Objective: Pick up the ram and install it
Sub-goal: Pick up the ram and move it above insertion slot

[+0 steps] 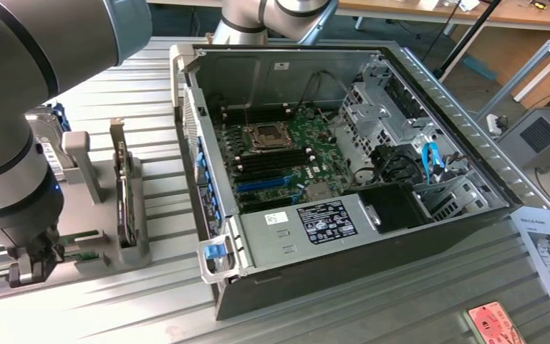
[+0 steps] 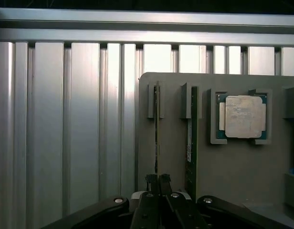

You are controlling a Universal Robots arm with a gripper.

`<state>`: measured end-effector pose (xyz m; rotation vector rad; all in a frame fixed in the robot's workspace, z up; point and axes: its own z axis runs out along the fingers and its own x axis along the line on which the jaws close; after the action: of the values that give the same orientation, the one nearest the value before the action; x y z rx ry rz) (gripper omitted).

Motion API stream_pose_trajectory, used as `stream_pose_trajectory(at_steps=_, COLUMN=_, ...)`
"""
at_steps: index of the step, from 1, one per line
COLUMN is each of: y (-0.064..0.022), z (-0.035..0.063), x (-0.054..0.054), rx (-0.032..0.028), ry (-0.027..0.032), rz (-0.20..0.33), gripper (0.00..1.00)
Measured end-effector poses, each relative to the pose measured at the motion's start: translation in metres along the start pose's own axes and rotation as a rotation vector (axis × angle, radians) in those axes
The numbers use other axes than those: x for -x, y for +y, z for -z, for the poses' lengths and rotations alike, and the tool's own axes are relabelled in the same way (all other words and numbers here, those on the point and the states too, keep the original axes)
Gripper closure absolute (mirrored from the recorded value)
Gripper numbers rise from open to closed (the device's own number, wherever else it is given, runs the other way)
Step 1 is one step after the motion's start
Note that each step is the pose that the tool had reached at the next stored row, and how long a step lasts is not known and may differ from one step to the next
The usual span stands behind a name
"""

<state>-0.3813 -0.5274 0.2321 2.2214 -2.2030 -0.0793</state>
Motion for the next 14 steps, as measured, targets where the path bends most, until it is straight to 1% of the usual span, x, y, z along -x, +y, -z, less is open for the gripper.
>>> stream_pose_trajectory(at_steps=14, y=0.0008, z=0.0195, x=0.001, rx=0.0, ry=0.0, rz=0.0, gripper=0.88)
